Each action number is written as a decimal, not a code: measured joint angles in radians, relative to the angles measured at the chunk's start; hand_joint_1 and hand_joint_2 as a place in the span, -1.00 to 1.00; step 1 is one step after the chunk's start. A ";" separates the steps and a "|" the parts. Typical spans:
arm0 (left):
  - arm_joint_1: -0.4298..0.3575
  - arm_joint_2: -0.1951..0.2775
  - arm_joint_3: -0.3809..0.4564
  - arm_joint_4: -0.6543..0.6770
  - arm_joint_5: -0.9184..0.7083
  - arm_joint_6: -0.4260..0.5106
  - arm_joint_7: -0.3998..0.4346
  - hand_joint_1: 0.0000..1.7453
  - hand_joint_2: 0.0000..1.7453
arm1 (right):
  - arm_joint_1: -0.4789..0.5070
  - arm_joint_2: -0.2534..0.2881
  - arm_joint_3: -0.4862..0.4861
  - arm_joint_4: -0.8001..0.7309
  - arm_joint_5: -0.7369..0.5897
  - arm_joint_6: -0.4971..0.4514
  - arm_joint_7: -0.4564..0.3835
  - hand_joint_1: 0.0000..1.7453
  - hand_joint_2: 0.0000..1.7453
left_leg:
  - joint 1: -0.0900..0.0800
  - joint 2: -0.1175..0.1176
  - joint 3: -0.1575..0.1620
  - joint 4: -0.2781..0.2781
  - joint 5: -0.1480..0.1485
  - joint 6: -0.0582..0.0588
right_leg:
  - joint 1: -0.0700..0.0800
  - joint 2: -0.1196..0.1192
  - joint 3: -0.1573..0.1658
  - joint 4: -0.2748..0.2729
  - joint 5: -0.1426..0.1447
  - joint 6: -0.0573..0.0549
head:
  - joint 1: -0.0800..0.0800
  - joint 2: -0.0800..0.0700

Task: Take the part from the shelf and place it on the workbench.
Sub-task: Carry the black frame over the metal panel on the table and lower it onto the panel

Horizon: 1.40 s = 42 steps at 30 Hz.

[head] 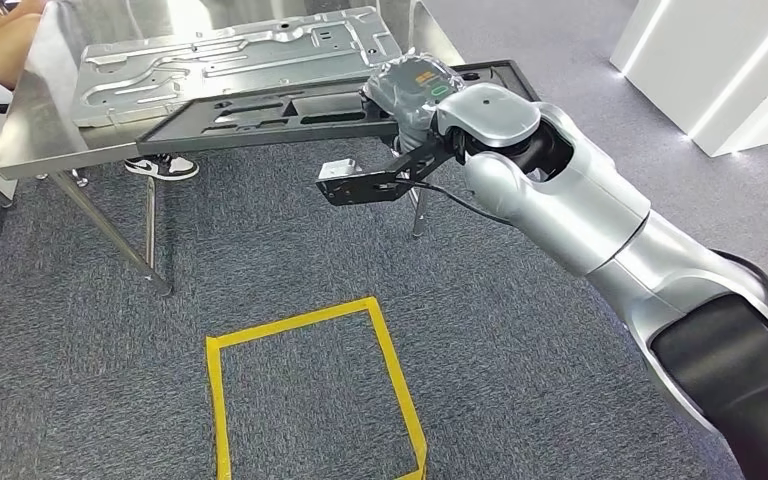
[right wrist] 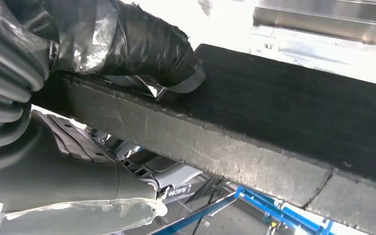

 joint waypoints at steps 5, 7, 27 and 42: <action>0.001 -0.001 0.000 -0.002 0.002 -0.001 0.000 -1.00 1.00 | -0.005 0.005 0.006 0.005 0.003 0.000 0.000 1.00 1.00 | 0.005 0.012 -0.069 0.153 -0.088 -0.023 | -0.012 -0.014 0.018 -0.031 0.013 -0.009 | -0.001 0.000; 0.002 0.000 0.000 -0.002 0.002 -0.001 0.000 -1.00 1.00 | -0.004 0.005 0.012 0.009 0.003 0.000 -0.001 1.00 1.00 | 0.009 0.015 -0.117 0.249 -0.118 -0.031 | -0.012 -0.016 0.017 -0.029 0.012 -0.009 | -0.001 0.000; 0.002 -0.013 0.000 -0.021 0.009 -0.005 0.006 -1.00 1.00 | -0.003 0.002 0.028 0.012 0.003 0.004 -0.005 1.00 1.00 | 0.005 -0.009 0.000 0.008 -0.003 0.012 | -0.006 0.013 -0.031 0.074 -0.014 0.013 | 0.000 0.000; 0.004 -0.017 0.000 -0.031 0.012 -0.006 0.011 -1.00 1.00 | -0.007 0.002 0.045 0.009 0.003 0.005 -0.012 1.00 1.00 | 0.012 0.036 -0.042 0.086 -0.018 -0.043 | -0.010 -0.035 0.017 -0.014 0.000 0.002 | 0.001 0.000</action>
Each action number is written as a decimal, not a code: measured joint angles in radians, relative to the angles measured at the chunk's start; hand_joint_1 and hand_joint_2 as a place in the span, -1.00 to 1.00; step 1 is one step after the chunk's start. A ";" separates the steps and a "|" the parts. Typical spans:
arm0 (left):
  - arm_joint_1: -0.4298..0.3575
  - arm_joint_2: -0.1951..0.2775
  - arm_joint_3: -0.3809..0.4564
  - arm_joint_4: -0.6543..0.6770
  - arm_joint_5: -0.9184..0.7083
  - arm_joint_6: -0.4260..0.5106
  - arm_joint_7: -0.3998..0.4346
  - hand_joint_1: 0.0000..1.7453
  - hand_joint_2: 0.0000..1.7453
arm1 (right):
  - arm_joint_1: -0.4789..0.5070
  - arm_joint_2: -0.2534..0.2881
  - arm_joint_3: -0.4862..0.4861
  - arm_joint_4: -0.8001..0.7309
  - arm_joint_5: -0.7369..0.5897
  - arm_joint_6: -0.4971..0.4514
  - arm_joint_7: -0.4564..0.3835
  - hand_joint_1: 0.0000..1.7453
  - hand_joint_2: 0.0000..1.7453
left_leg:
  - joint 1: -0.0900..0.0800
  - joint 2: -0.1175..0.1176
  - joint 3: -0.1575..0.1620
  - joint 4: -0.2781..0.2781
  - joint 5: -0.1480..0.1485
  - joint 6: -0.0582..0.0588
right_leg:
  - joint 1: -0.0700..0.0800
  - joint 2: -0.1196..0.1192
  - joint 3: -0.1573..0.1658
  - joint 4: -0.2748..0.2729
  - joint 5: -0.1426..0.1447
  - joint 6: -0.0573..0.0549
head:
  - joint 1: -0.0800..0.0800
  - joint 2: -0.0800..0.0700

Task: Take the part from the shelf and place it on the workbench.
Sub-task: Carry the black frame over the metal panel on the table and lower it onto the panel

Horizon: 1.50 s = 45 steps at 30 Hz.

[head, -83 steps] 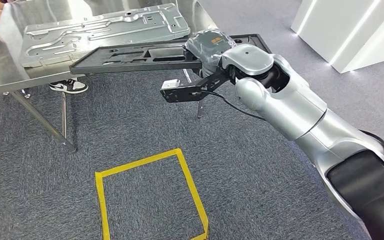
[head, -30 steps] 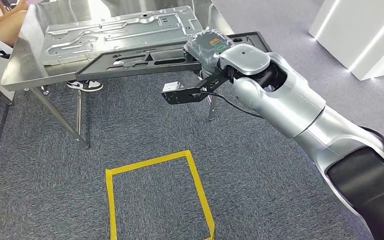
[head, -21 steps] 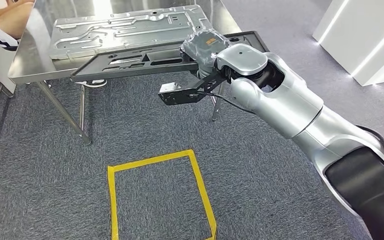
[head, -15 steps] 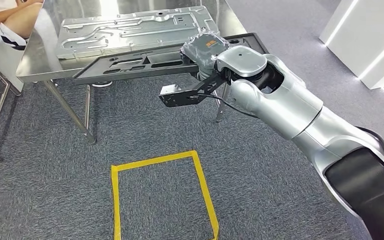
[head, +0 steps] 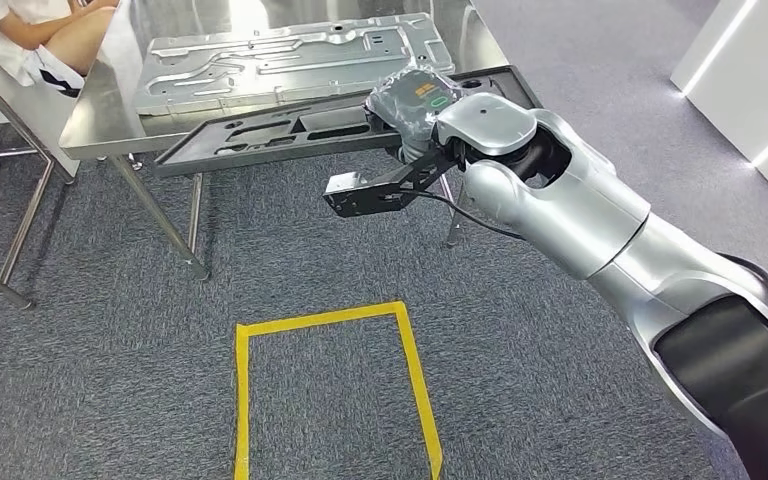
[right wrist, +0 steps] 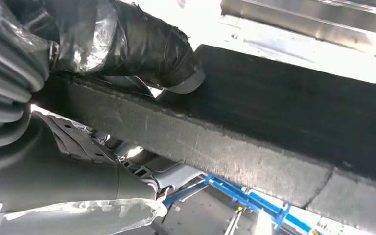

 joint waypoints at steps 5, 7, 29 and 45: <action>0.001 -0.001 0.000 -0.002 0.000 0.000 0.000 -1.00 1.00 | -0.003 -0.004 0.001 0.000 0.000 -0.001 -0.001 1.00 1.00 | -0.006 0.001 0.037 -0.082 0.018 0.035 | 0.006 -0.011 -0.005 0.015 -0.011 0.022 | 0.001 0.000; 0.001 -0.001 0.000 -0.003 0.000 0.000 0.000 -1.00 1.00 | -0.004 -0.007 0.001 0.000 -0.002 -0.002 -0.001 1.00 1.00 | -0.004 -0.002 0.039 -0.087 0.022 0.047 | 0.002 0.003 -0.020 0.053 -0.040 0.033 | 0.001 0.000; 0.000 -0.003 0.000 -0.006 0.008 -0.002 0.008 -1.00 1.00 | 0.002 -0.016 0.005 0.002 -0.003 -0.004 -0.006 1.00 1.00 | 0.000 -0.018 -0.063 0.140 -0.068 0.006 | 0.000 0.024 0.000 -0.006 0.006 -0.008 | 0.001 0.000; -0.002 0.000 0.000 -0.006 0.007 -0.002 0.008 -1.00 1.00 | 0.006 -0.015 0.001 -0.002 0.016 -0.014 0.014 1.00 1.00 | -0.003 -0.021 0.049 -0.086 0.014 0.057 | -0.002 0.029 -0.100 0.201 -0.062 0.035 | 0.002 0.000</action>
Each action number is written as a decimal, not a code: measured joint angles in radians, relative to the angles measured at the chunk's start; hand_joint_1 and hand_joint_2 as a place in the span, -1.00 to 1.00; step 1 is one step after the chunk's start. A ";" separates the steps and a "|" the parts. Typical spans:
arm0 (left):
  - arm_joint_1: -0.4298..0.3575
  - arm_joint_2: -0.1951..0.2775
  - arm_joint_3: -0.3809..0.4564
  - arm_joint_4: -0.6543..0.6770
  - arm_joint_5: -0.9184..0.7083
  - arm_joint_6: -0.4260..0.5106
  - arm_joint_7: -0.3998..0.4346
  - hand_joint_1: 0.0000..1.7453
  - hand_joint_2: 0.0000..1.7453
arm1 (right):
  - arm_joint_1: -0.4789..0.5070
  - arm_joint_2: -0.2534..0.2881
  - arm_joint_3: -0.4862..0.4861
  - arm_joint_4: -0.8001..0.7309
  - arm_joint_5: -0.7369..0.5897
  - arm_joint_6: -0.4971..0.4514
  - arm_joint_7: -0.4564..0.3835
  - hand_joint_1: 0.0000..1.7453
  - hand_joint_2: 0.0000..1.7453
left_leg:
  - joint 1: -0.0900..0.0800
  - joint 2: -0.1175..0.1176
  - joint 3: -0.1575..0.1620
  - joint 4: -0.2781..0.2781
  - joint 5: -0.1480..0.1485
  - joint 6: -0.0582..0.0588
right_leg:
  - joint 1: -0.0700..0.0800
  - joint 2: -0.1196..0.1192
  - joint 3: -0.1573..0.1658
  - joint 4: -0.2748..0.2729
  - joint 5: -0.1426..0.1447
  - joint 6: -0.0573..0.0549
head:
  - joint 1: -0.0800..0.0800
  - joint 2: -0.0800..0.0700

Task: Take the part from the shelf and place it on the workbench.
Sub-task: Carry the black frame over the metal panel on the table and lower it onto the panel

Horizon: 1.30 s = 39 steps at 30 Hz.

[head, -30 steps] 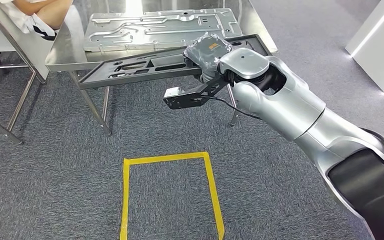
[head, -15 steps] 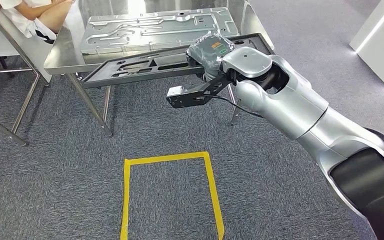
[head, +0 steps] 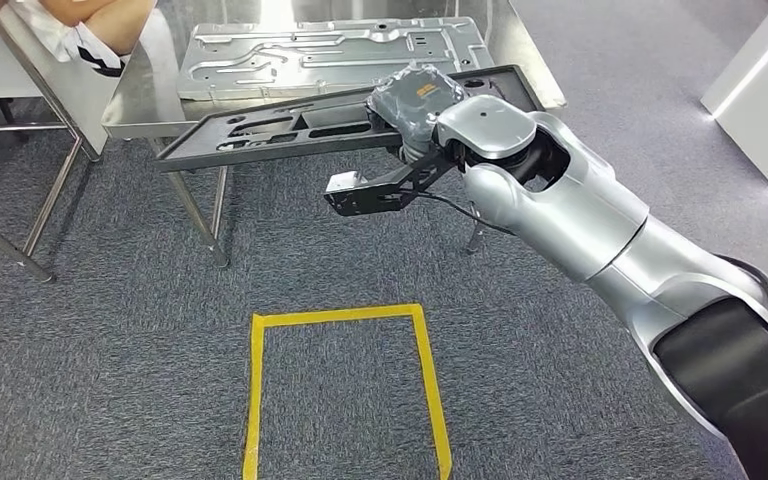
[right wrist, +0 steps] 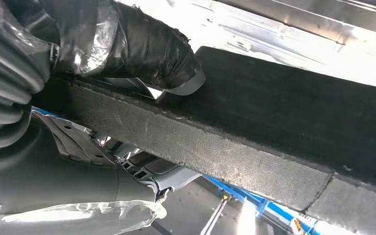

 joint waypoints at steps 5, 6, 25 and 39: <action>0.000 -0.004 0.000 0.000 -0.001 0.000 0.000 -1.00 1.00 | -0.004 0.000 -0.006 -0.007 0.001 0.000 0.000 1.00 1.00 | -0.003 0.000 -0.002 0.000 -0.001 -0.016 | 0.014 0.001 0.082 -0.186 0.063 -0.021 | 0.000 0.000; 0.000 -0.004 0.000 0.000 -0.001 0.000 0.000 -1.00 1.00 | -0.005 0.000 -0.006 -0.007 0.001 0.000 0.000 1.00 1.00 | -0.003 0.000 -0.003 -0.001 -0.002 -0.021 | 0.012 0.001 0.084 -0.190 0.065 -0.024 | 0.000 0.000; 0.002 -0.005 0.000 0.000 -0.005 0.000 -0.006 -1.00 1.00 | -0.011 -0.001 -0.004 -0.007 -0.001 0.011 -0.018 1.00 1.00 | -0.001 0.003 0.002 -0.001 -0.005 0.002 | 0.002 0.000 0.042 -0.080 -0.007 0.005 | 0.001 0.000; 0.000 -0.012 0.000 -0.001 -0.005 -0.002 -0.009 -1.00 1.00 | -0.012 -0.007 -0.005 -0.007 -0.002 0.012 -0.018 1.00 1.00 | -0.005 0.002 0.016 0.013 -0.040 -0.024 | 0.012 -0.003 0.093 -0.227 0.088 -0.047 | 0.001 0.000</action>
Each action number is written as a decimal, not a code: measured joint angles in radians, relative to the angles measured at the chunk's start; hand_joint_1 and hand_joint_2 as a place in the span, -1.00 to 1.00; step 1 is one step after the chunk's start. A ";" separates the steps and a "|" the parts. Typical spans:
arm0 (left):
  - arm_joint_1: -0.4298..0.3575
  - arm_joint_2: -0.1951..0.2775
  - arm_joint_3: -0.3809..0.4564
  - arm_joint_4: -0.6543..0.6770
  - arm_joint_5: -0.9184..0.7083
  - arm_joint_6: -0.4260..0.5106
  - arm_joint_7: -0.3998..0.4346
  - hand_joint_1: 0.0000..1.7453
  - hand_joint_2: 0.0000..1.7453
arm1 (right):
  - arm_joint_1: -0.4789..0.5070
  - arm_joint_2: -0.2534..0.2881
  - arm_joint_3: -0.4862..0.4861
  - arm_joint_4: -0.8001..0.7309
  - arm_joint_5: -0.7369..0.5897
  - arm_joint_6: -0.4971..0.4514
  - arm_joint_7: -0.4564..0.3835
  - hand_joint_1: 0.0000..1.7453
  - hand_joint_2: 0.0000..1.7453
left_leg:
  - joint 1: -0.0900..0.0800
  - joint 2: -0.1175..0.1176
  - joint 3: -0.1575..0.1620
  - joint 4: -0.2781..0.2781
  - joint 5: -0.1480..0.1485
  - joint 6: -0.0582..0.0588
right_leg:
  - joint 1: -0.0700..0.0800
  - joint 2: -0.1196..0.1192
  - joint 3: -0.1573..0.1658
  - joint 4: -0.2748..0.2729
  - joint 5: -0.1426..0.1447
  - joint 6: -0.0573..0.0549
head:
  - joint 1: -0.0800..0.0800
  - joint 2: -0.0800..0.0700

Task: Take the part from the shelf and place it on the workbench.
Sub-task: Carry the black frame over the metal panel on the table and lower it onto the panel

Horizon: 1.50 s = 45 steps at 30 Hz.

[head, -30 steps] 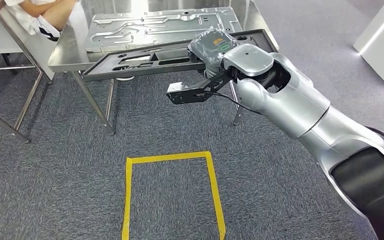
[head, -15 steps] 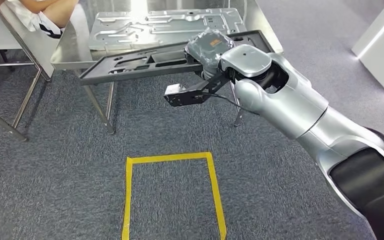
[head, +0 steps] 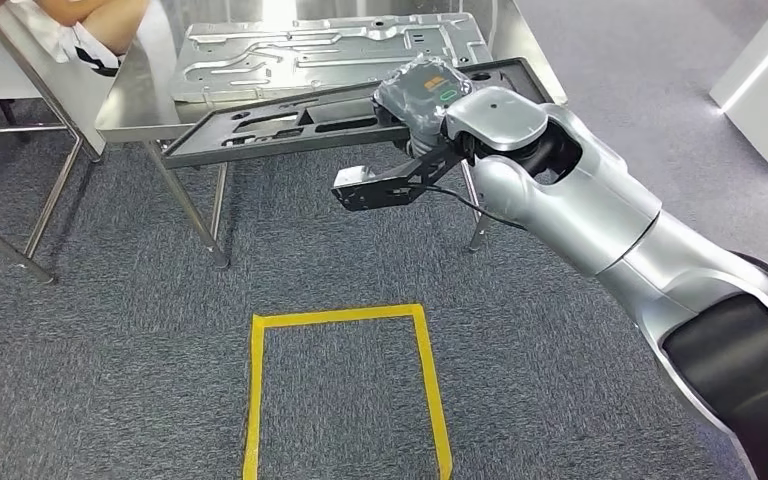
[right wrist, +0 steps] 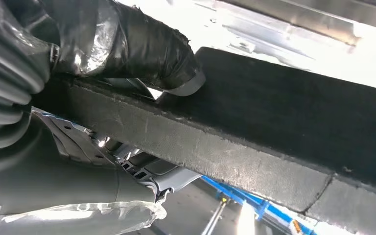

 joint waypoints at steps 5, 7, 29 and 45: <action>0.006 0.003 0.000 0.000 0.000 -0.001 0.000 -1.00 1.00 | 0.001 0.000 0.003 0.002 -0.002 0.000 0.001 1.00 1.00 | 0.010 0.001 -0.133 0.231 -0.070 -0.023 | -0.006 0.000 0.024 -0.007 -0.014 -0.004 | -0.001 0.000; 0.007 0.004 0.000 0.000 0.000 -0.001 0.000 -1.00 1.00 | 0.004 0.000 0.004 0.002 -0.002 0.000 -0.001 1.00 1.00 | 0.015 0.002 -0.115 0.163 -0.004 -0.031 | -0.011 0.002 0.029 0.008 -0.029 0.003 | -0.001 0.000; 0.004 0.003 0.000 0.000 -0.003 -0.002 -0.001 -1.00 1.00 | -0.006 -0.010 0.006 0.011 -0.006 0.000 -0.006 1.00 1.00 | 0.012 -0.002 0.013 -0.012 0.000 -0.016 | -0.008 0.004 -0.038 0.046 -0.006 0.030 | 0.000 0.000; 0.006 0.009 0.000 0.000 -0.002 -0.001 -0.001 -1.00 1.00 | -0.014 -0.006 0.009 0.018 -0.014 0.000 -0.011 1.00 1.00 | 0.007 0.001 -0.035 -0.007 0.048 0.005 | -0.002 0.007 0.011 0.053 -0.063 0.034 | 0.000 0.000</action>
